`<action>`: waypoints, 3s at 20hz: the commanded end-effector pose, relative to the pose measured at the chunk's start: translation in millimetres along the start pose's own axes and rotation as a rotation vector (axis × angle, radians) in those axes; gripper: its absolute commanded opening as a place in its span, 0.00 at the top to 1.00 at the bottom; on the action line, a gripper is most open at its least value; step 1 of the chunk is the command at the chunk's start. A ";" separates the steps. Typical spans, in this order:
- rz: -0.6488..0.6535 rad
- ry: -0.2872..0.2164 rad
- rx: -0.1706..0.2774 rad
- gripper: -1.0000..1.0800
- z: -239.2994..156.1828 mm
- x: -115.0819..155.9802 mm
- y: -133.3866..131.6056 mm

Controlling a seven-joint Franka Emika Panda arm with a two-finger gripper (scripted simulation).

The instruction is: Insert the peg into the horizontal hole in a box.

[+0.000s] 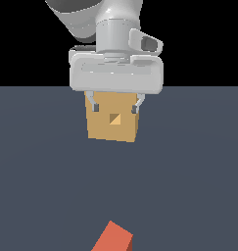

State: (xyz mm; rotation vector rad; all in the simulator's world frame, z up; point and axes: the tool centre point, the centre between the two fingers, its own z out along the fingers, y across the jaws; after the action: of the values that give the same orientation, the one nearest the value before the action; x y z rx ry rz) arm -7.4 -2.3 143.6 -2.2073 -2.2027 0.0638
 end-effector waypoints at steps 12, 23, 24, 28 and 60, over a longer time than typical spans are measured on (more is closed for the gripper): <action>0.133 0.003 -0.011 0.04 20.4 -82.0 0.9; 0.427 0.016 -0.034 0.04 67.4 -256.9 -33.9; 0.445 0.017 -0.035 0.04 70.4 -267.2 -37.6; 0.498 0.021 -0.039 0.04 79.6 -297.0 -49.6; 0.524 0.024 -0.040 1.00 134.4 -309.7 -53.3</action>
State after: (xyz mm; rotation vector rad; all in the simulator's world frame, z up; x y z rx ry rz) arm -67.4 -313.6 15.9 -2.7227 -1.5669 0.0004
